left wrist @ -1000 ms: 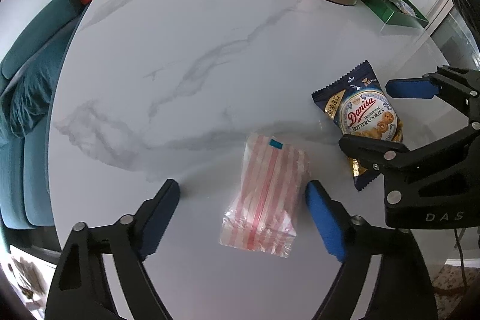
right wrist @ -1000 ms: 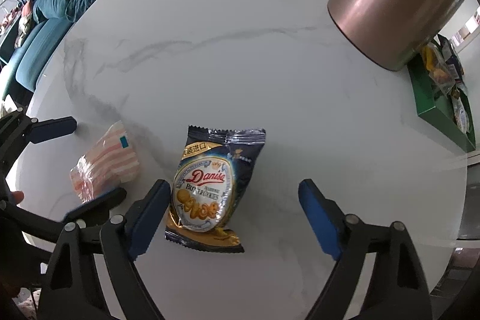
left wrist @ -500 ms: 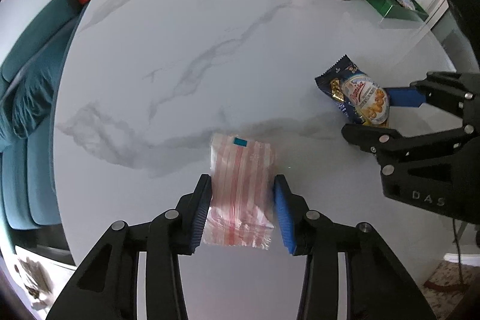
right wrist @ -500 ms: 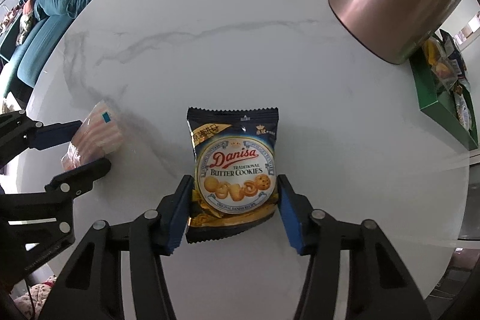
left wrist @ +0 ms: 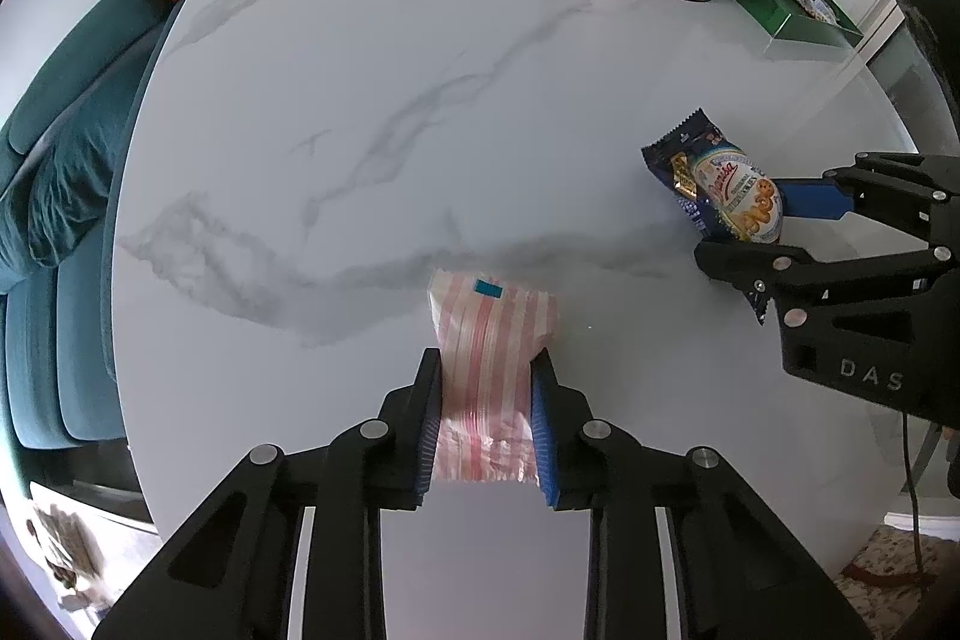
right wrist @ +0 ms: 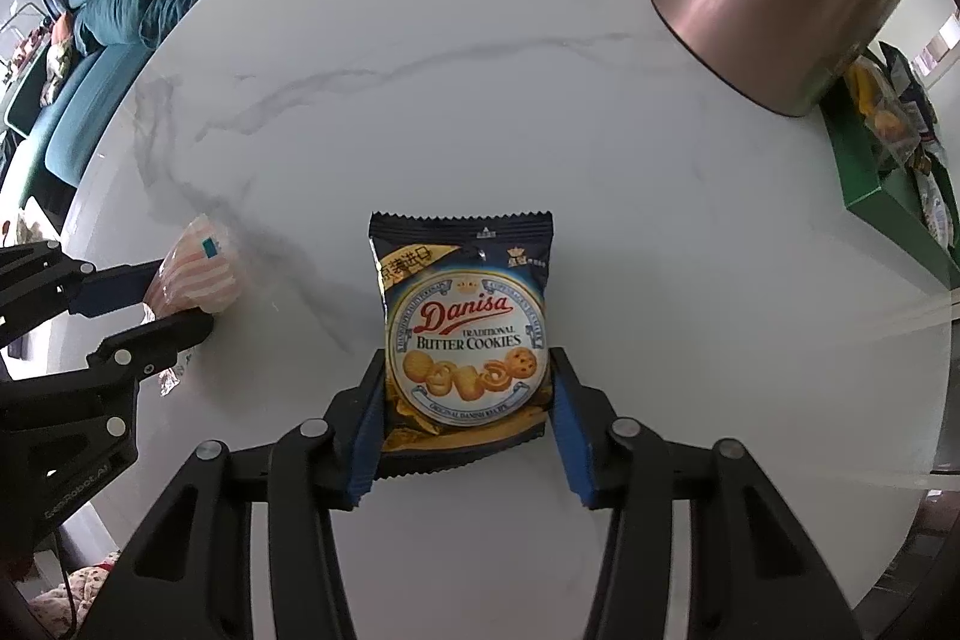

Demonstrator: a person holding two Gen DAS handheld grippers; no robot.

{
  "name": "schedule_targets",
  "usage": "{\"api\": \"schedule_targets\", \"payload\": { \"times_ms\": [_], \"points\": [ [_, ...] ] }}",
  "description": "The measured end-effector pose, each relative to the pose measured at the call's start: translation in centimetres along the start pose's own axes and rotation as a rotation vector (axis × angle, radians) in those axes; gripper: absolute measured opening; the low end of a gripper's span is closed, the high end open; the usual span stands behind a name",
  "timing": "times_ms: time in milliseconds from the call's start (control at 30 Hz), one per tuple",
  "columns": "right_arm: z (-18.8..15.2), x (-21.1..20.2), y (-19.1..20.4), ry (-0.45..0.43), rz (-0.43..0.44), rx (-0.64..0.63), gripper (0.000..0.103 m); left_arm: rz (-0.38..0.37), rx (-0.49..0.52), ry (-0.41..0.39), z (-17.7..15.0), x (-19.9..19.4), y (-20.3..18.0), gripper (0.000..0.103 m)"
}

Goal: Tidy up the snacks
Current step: 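Lift and carry the candy and Danisa packet with both tools over the green tray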

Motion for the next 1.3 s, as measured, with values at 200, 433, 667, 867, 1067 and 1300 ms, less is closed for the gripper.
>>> {"api": "schedule_targets", "payload": {
  "times_ms": [200, 433, 667, 867, 1067, 1300],
  "points": [
    [0.0, -1.3, -1.0, -0.035, 0.009, 0.037, 0.081, -0.002, 0.004, 0.000, 0.0, -0.1, -0.3, 0.021],
    [-0.6, -3.1, -2.7, -0.064, 0.004, 0.085, 0.081, -0.018, 0.016, -0.022, 1.2, -0.9, -1.2, 0.021],
    [-1.8, -5.4, -5.4, -0.092, -0.009, 0.141, 0.080, -0.043, 0.066, -0.050, 3.2, -1.9, -3.5, 0.021],
    [-3.3, -7.3, -9.3, -0.102, -0.039, 0.201, 0.080, -0.080, 0.125, -0.072, 5.3, -2.3, -7.6, 0.021],
    [-5.6, -9.6, -13.4, -0.108, -0.063, 0.237, 0.081, -0.114, 0.172, -0.088, 7.7, -2.2, -12.8, 0.021],
    [-7.4, -11.8, -19.3, -0.124, -0.074, 0.270, 0.081, -0.139, 0.194, -0.121, 11.0, -2.2, -19.5, 0.021]
  ]
}}
Point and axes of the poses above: each gripper's, at about its wrist camera, not at the fingertips, and x roughly the way its jaws point, y to its left, z to its top, the point moved 8 cm from there along x, roughly the way its jaws point, and after that the axes turned 11 degrees about -y, right-handed, at the moved point
